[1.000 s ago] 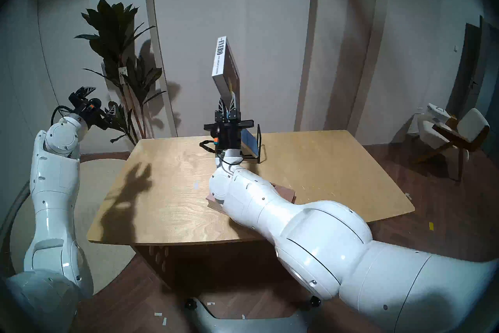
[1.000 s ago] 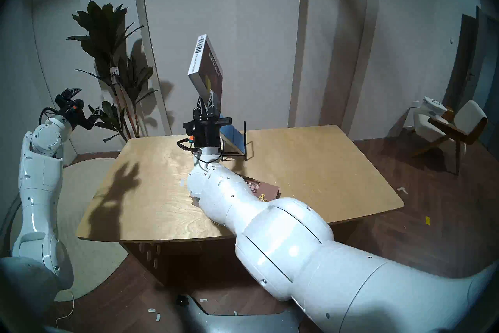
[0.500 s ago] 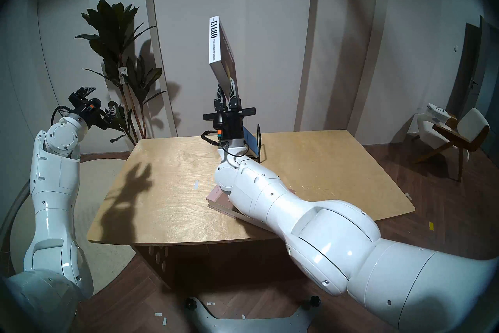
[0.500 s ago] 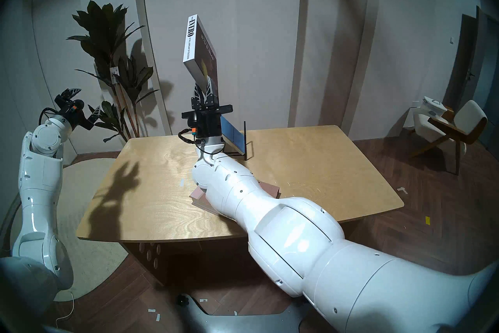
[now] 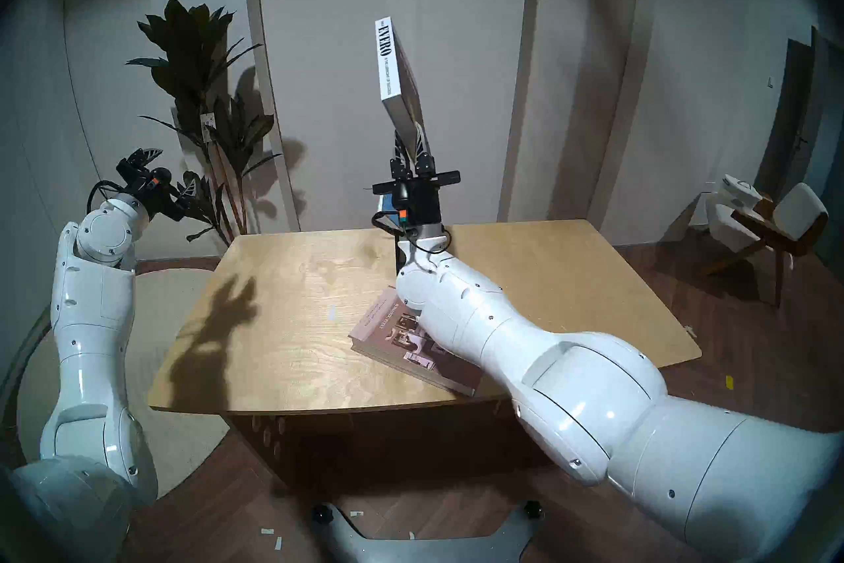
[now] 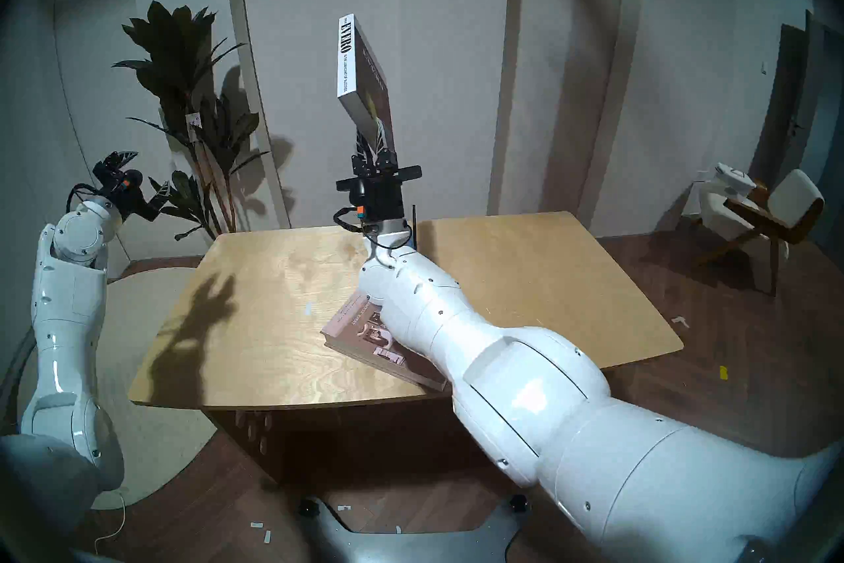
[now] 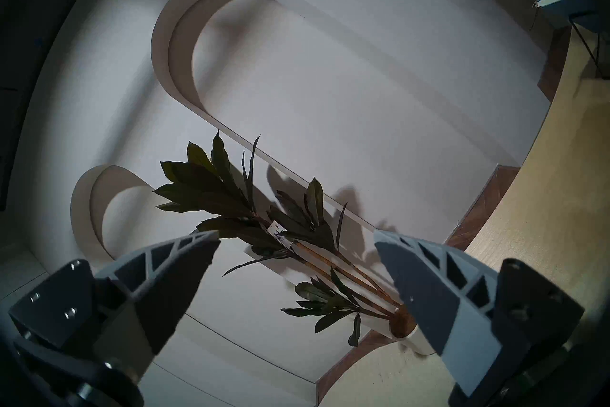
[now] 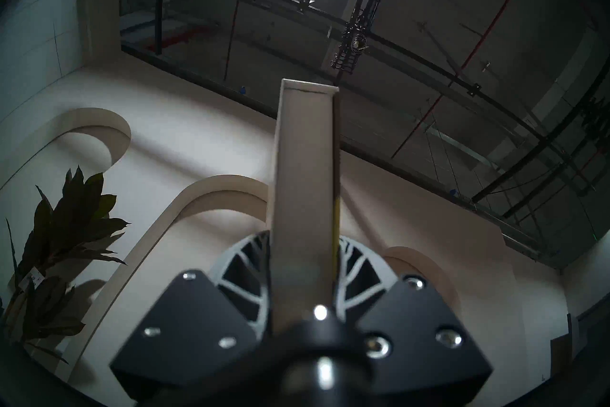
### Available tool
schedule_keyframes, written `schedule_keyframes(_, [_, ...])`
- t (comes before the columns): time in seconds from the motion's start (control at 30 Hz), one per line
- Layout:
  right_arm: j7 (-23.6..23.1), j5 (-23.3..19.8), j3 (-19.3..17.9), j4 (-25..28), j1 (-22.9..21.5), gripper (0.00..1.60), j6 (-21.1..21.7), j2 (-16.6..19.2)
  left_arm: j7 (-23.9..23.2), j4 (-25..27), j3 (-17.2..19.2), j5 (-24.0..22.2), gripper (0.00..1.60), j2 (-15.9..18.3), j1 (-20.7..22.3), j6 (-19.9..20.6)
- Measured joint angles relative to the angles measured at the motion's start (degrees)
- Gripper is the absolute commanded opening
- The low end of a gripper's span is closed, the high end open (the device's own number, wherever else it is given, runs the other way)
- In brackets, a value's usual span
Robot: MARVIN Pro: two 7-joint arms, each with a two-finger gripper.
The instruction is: Stack the books into one stack
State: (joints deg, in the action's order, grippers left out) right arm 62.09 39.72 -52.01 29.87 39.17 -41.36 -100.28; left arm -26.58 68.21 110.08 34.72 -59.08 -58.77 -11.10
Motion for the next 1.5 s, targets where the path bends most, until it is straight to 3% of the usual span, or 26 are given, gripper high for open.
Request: schedule_keyframes(1.5, [-17.24,4.19,3.37,7.81,-0.69,0.00,-6.27,13.64,0.00,-0.76,0.00,-0.98,1.60,0.03,-0.24,-0.33])
